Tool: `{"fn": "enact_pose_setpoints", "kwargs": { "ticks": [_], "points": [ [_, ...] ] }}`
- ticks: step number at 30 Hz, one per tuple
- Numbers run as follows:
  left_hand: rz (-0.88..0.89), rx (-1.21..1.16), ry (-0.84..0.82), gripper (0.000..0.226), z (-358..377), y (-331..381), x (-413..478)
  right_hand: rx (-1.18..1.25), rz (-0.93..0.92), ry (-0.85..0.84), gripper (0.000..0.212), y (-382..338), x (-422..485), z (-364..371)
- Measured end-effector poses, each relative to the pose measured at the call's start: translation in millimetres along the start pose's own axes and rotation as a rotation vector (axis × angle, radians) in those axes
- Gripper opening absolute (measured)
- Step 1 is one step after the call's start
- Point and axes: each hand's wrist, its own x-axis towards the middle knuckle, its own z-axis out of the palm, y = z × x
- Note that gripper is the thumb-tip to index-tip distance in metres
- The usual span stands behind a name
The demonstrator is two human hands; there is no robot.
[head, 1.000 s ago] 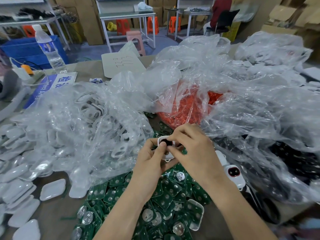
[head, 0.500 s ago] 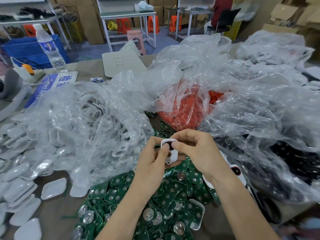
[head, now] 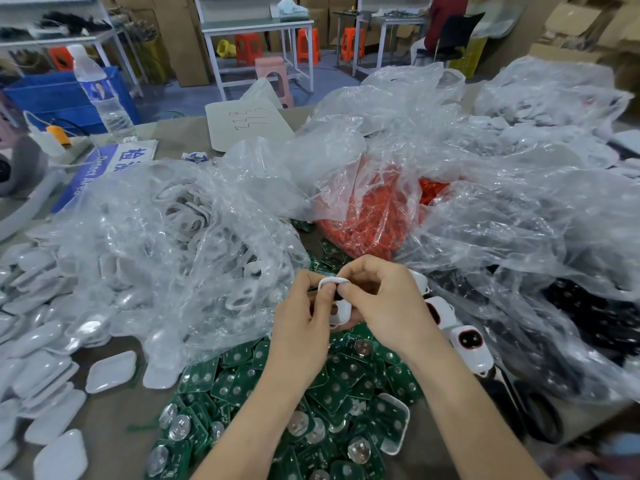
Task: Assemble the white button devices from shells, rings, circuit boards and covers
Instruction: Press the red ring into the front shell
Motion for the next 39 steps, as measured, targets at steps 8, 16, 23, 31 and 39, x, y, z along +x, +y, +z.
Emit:
{"fn": "enact_pose_setpoints", "kwargs": {
  "ticks": [8,16,23,31,39],
  "points": [
    [0.034,0.031,0.01,0.018,-1,2,0,-0.161,-0.115,0.125,0.019,1,-5,7],
    [0.204,0.208,0.244,0.028,0,3,-6,0.28,-0.068,0.256,0.011,3,-35,31],
    [0.347,0.276,0.076,0.04,7,10,-15,0.716,0.088,0.263,0.026,-3,-27,28],
    [-0.167,-0.474,-0.05,0.028,-3,16,0,0.624,0.154,-0.056,0.029,4,-14,-12],
    [-0.344,-0.775,-0.119,0.022,-6,16,2,0.445,0.168,-0.134,0.014,4,-8,-23]
  ]
}}
